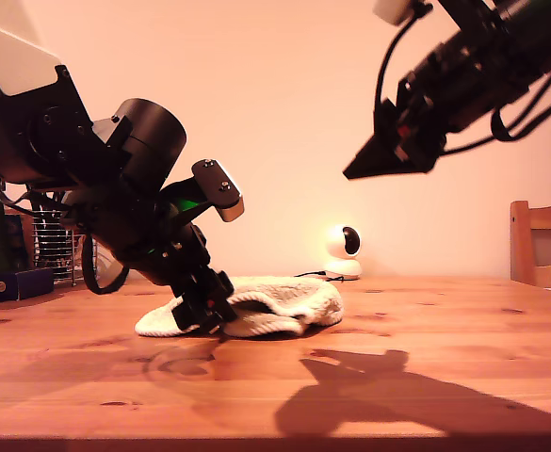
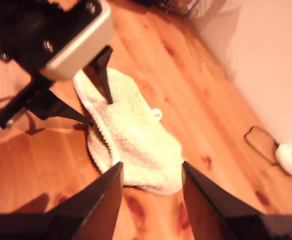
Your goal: Fold the tea towel in front of you. After folding it, place it to the left side.
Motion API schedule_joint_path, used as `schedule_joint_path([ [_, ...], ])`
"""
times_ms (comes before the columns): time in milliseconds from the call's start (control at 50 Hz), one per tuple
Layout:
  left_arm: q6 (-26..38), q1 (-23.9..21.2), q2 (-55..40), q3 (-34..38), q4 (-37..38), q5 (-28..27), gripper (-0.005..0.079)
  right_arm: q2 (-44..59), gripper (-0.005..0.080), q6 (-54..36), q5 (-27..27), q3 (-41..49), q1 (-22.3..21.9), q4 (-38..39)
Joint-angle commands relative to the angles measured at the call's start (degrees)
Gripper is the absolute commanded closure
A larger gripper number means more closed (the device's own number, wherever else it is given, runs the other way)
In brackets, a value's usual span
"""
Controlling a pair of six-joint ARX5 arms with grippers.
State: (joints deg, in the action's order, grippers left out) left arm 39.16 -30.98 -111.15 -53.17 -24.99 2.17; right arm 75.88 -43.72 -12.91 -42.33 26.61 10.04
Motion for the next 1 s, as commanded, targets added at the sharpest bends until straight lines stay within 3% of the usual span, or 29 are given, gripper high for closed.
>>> schedule_joint_path([
  [0, 0.0, 0.11, -0.02, -0.57, 0.35, 0.31, 0.0519, 0.26, 0.0419, 0.22, 0.0, -0.57, 0.0, 0.26],
  [240, 0.35, -0.59, 1.51, -0.59, 2.16, 0.26, 0.0627, 0.26, 0.0419, 0.22, 0.0, -0.57, 0.0, -0.07],
  [420, 0.35, -0.87, 5.01, -0.59, 4.04, -0.07, 0.0763, 0.42, 0.0419, 0.22, -0.02, -0.57, 0.0, -0.07],
  [760, -0.31, -1.79, 12.57, -0.61, 12.85, -4.55, 0.0766, 3.19, 0.0419, 0.33, -1.75, -0.57, 0.96, 0.24],
  [980, -3.56, -3.78, 15.65, -0.7, 16.24, -8.04, 0.0766, 7.17, 0.0417, 4.37, -2.6, -0.59, 4.92, 4.17],
])
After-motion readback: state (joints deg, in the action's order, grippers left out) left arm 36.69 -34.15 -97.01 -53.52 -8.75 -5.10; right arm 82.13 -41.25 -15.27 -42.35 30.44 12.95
